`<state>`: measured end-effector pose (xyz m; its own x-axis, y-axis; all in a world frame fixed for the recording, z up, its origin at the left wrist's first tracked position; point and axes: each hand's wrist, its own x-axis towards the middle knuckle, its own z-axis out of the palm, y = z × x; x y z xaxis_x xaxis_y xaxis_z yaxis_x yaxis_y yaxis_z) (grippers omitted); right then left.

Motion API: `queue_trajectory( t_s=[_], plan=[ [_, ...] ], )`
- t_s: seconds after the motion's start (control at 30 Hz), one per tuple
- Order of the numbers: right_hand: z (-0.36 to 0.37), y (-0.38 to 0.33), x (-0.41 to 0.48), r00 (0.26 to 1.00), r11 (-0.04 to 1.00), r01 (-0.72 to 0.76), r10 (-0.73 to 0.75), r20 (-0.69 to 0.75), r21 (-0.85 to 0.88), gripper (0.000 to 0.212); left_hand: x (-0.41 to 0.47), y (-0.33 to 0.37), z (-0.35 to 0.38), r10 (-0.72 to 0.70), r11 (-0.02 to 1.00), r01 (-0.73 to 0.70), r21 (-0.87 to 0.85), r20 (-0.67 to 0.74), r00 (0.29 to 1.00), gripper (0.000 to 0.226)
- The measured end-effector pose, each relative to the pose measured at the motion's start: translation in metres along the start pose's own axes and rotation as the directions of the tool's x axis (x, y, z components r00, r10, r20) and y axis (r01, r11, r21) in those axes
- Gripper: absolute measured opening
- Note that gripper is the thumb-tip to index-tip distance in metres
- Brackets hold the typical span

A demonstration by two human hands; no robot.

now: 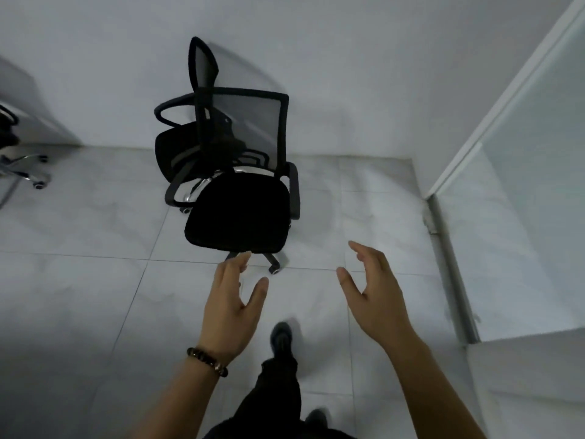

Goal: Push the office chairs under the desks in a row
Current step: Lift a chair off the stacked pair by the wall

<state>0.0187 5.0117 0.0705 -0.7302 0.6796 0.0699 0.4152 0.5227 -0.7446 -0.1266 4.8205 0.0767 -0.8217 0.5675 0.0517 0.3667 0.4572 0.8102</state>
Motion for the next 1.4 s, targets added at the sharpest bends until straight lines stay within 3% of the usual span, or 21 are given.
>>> queue_trajectory(
  t_s=[0.17,0.33,0.57,0.73,0.87,1.0,1.2,1.4],
  plan=[
    [0.033,0.043,0.159,0.996,0.998,-0.011,0.017,0.086,-0.066,0.047,0.144,-0.034,0.056,-0.148,0.985,0.149,-0.087,0.013,0.989,0.052],
    [0.031,0.036,0.336,0.991,0.994,0.001,0.013,0.130,-0.108,0.049,0.318,-0.021,0.071,-0.230,0.949,0.223,-0.221,-0.004,0.973,0.045],
    [0.021,0.014,0.548,0.997,0.999,0.006,-0.011,0.079,0.052,0.049,0.525,0.017,0.056,-0.239,0.954,0.217,-0.205,-0.086,0.967,0.047],
    [0.064,0.054,0.692,0.961,0.991,-0.019,-0.017,0.275,0.129,0.045,0.631,-0.007,0.094,-0.390,0.901,0.336,-0.274,-0.174,0.904,0.045],
    [0.106,0.083,0.819,0.855,0.996,0.033,-0.072,0.514,0.085,0.045,0.699,-0.018,0.137,-0.599,0.791,0.501,-0.351,-0.279,0.751,0.043],
    [0.130,0.065,0.940,0.664,0.976,0.197,-0.201,0.720,0.091,0.046,0.762,0.008,0.161,-0.735,0.677,0.601,-0.423,-0.357,0.576,0.043],
    [0.144,0.001,1.049,0.479,0.885,0.403,-0.420,0.771,0.231,0.045,0.839,0.055,0.153,-0.692,0.717,0.557,-0.418,-0.518,0.503,0.048],
    [0.168,-0.017,1.079,0.305,0.750,0.577,-0.566,0.766,0.324,0.047,0.851,0.058,0.175,-0.667,0.731,0.511,-0.453,-0.634,0.391,0.051]
  ],
)
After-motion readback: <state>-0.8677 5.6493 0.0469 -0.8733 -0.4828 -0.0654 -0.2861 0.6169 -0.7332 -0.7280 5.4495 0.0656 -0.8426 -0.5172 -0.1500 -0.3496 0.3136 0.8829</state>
